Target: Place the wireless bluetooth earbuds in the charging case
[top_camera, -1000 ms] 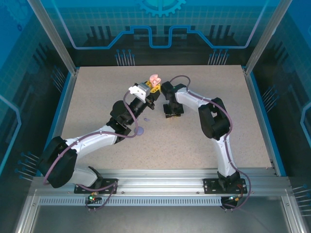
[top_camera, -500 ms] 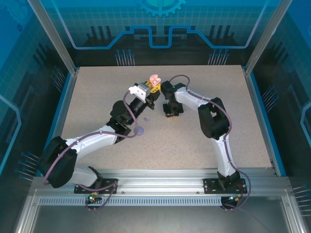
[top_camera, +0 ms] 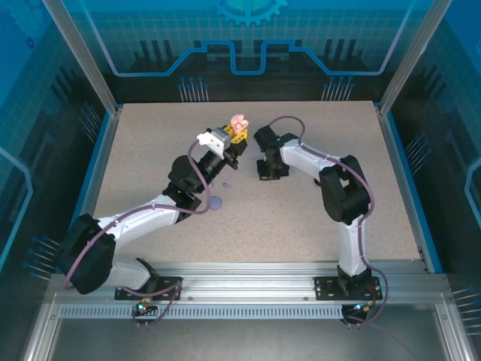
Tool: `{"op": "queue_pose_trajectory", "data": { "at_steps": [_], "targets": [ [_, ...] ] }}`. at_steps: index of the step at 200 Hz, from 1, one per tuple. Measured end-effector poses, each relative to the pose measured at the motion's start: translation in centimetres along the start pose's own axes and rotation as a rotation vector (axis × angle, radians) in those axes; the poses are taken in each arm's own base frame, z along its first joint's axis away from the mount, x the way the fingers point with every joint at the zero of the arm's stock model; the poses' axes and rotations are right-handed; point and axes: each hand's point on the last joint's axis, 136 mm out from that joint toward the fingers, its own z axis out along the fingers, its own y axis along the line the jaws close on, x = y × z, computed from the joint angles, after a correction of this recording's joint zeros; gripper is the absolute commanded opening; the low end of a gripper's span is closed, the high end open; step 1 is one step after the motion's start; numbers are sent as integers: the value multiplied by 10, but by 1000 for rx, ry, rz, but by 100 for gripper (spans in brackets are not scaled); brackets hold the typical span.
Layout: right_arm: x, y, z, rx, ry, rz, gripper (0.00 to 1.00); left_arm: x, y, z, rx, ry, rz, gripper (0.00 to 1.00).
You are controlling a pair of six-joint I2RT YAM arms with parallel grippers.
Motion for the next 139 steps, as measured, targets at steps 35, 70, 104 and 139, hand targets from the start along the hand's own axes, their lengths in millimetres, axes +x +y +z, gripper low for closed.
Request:
{"op": "queue_pose_trajectory", "data": {
  "at_steps": [35,70,104,139],
  "targets": [
    [-24,3,-56,-67,-160,16,9,-5,-1,2,9,-7,0,0],
    [-43,2,-127,-127,-340,31,9,-7,-5,3,26,-12,-1,0],
    [-51,-5,-201,-165,-513,33,9,-10,-7,4,40,-19,0,0],
    [-61,-5,-277,-218,-687,15,10,-10,-10,5,57,-16,0,0]
  ]
}}
